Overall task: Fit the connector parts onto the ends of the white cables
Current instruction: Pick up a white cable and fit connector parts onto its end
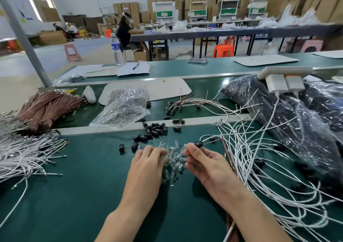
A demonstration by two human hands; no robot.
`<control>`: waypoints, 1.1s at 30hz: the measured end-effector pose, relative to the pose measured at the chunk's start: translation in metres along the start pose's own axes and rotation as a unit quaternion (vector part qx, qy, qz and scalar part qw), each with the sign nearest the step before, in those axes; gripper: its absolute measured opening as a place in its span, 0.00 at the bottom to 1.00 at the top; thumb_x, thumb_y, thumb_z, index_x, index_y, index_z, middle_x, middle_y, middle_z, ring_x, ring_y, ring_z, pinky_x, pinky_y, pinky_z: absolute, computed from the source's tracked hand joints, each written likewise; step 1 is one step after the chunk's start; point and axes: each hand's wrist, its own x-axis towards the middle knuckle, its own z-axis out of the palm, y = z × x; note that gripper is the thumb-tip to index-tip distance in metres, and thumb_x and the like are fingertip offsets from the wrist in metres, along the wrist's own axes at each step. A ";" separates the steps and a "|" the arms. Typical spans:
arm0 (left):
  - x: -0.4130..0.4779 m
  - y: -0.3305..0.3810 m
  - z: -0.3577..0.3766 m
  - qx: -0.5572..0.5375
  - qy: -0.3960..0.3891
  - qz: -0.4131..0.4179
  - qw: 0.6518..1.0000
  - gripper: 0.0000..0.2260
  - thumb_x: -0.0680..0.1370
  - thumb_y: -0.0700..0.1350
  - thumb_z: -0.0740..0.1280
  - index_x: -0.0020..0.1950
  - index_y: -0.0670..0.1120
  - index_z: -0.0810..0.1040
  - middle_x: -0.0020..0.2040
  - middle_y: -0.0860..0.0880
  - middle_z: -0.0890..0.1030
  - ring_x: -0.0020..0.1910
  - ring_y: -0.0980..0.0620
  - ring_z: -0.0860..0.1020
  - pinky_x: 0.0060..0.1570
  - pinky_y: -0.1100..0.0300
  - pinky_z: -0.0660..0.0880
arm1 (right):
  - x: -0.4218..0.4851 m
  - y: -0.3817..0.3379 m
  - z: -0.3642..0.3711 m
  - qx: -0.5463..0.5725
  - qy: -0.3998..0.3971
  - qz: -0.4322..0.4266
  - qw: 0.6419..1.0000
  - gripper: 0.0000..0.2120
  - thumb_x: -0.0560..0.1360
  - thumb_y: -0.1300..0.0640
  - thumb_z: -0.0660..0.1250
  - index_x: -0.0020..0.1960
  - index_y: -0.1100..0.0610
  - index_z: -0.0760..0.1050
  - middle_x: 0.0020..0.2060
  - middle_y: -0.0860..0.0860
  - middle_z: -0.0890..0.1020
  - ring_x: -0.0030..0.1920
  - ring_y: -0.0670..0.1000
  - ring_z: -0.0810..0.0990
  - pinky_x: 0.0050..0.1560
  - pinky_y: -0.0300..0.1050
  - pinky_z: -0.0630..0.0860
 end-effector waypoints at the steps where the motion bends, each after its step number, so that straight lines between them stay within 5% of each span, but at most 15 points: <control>1: 0.000 0.002 -0.002 -0.022 0.021 0.014 0.999 0.08 0.82 0.46 0.65 0.60 0.52 0.79 0.54 0.61 0.76 0.55 0.59 0.69 0.57 0.64 0.68 | 0.000 0.000 0.000 0.001 0.000 0.004 1.000 0.08 0.65 0.54 0.77 0.40 0.58 0.87 0.40 0.54 0.86 0.35 0.45 0.82 0.38 0.38 0.81; 5: 0.001 0.016 -0.011 -0.246 0.078 -0.018 0.966 0.04 0.78 0.47 0.70 0.49 0.56 0.81 0.46 0.59 0.80 0.46 0.58 0.78 0.45 0.71 0.71 | 0.000 -0.001 0.001 0.012 0.002 0.015 1.000 0.09 0.63 0.53 0.78 0.39 0.57 0.86 0.39 0.53 0.86 0.32 0.44 0.81 0.35 0.38 0.80; 9: -0.003 0.031 -0.013 -0.445 0.013 -0.089 0.891 0.05 0.74 0.54 0.70 0.43 0.54 0.81 0.31 0.53 0.77 0.30 0.57 0.74 0.33 0.65 0.73 | 0.000 -0.002 0.002 0.025 -0.005 0.022 0.999 0.10 0.61 0.53 0.79 0.39 0.57 0.86 0.38 0.52 0.85 0.31 0.44 0.80 0.34 0.37 0.80; 16: -0.005 0.035 -0.007 -0.548 -0.014 -0.115 0.828 0.10 0.74 0.45 0.70 0.54 0.44 0.82 0.40 0.44 0.85 0.39 0.50 0.84 0.43 0.61 0.81 | -0.001 0.001 0.005 0.036 -0.008 0.030 0.999 0.10 0.65 0.56 0.76 0.42 0.61 0.85 0.37 0.53 0.85 0.31 0.44 0.80 0.35 0.37 0.80; 24: -0.008 0.038 -0.005 -0.516 0.017 -0.102 0.850 0.07 0.75 0.45 0.71 0.51 0.46 0.83 0.43 0.46 0.86 0.42 0.49 0.85 0.44 0.64 0.80 | 0.001 0.003 0.003 0.040 -0.030 0.027 0.998 0.09 0.66 0.54 0.77 0.42 0.59 0.86 0.39 0.54 0.86 0.34 0.46 0.83 0.41 0.38 0.82; 33: -0.011 0.036 -0.005 -0.475 0.024 -0.073 0.877 0.05 0.75 0.49 0.71 0.51 0.57 0.82 0.46 0.52 0.86 0.46 0.53 0.85 0.46 0.66 0.78 | 0.000 0.005 0.004 0.026 -0.022 0.016 0.999 0.10 0.63 0.52 0.78 0.40 0.58 0.86 0.38 0.53 0.86 0.33 0.44 0.82 0.37 0.36 0.80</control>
